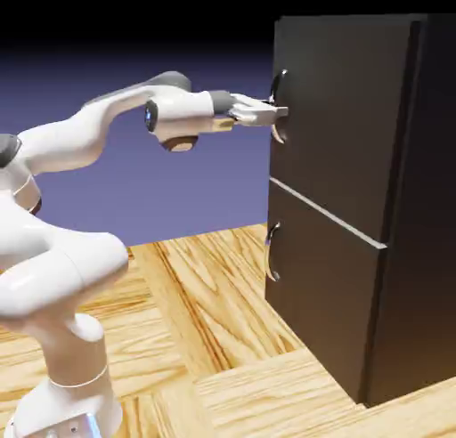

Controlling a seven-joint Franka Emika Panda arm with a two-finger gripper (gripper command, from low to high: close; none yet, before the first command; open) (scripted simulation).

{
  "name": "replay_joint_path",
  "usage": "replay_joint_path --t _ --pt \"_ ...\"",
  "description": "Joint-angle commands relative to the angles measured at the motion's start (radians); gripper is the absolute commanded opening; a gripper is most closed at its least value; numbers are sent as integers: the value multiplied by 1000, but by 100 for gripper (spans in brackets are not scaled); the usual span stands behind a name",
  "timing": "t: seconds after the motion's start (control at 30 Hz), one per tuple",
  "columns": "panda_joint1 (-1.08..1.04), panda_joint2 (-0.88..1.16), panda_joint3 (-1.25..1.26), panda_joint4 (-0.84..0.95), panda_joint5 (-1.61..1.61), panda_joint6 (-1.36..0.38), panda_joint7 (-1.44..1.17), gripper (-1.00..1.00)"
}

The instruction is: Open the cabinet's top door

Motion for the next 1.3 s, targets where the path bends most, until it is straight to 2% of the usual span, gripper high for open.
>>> replay_joint_path --t 0.0,0.43,0.77,1.03,1.27 --pt "17 -31 -20 -34 7 -44 0 -100" --pt "154 -372 -278 -433 7 -608 -21 -100" --pt "257 -379 -640 -629 -216 -907 -185 -100" --pt "77 -373 -875 -674 -344 -1235 -241 -100" --pt "36 -190 -1126 -643 -570 -1429 -385 -100"
